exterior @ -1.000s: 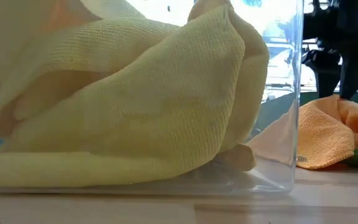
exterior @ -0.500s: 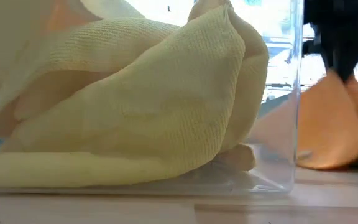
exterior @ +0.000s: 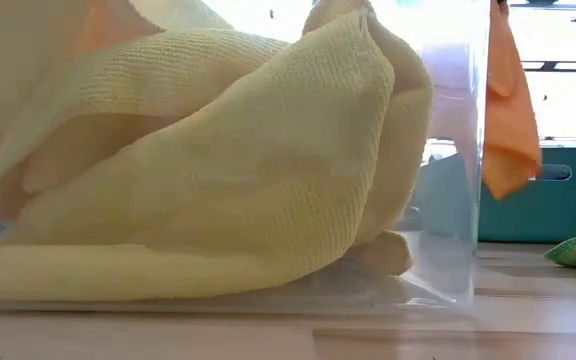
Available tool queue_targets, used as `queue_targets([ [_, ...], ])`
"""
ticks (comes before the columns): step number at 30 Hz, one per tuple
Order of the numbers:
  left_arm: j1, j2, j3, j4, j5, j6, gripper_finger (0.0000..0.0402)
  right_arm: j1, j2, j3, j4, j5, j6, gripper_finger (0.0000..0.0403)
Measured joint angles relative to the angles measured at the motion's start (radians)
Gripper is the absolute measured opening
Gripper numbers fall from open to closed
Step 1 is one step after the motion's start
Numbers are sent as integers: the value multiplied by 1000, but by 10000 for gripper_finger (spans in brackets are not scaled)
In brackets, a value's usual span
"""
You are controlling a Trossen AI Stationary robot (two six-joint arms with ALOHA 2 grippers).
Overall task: Sort microfiber towel by color & place in baskets
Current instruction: Put the right orange microfiber cloth into the green bin
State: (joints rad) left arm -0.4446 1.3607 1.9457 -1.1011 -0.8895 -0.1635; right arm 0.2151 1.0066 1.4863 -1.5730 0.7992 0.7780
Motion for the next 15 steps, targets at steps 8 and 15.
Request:
queue_targets([
  [8,0,10,0,1,-3,-71,213,-263,-86,-66,0,195,27,1],
  [15,0,26,0,0,2,-114,213,-338,-89,-268,122,37,-62,0],
])
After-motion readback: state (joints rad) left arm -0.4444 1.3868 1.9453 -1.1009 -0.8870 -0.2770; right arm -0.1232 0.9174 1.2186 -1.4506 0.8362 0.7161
